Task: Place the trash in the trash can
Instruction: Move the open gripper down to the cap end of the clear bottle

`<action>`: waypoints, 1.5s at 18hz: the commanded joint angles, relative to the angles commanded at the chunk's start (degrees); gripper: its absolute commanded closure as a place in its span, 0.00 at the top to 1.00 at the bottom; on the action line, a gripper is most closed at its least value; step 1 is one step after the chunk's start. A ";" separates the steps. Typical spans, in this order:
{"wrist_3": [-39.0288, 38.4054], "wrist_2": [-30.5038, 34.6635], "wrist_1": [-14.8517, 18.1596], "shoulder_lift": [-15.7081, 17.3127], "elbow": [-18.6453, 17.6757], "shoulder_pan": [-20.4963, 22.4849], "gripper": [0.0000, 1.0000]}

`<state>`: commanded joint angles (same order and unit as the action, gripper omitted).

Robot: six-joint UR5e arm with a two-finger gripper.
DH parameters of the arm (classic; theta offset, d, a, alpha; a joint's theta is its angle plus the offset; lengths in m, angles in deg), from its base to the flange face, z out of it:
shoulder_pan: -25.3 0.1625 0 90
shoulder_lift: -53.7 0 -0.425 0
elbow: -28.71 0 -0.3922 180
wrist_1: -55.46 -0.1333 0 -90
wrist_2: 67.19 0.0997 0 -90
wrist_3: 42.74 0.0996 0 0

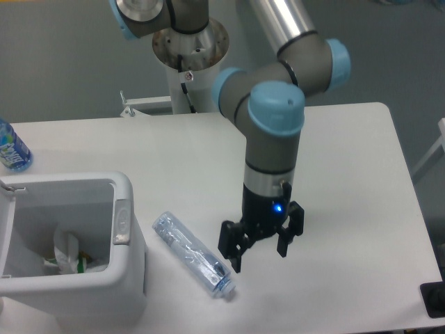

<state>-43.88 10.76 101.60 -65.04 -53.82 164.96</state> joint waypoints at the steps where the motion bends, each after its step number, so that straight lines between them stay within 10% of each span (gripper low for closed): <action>1: -0.09 0.00 0.00 -0.70 0.00 0.00 1.00; 13: -2.02 0.18 0.00 -9.75 3.69 -1.93 1.00; 27: -5.71 6.32 -0.26 -12.83 1.58 -5.36 1.00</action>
<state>-49.59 17.08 101.34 -77.87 -52.23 159.60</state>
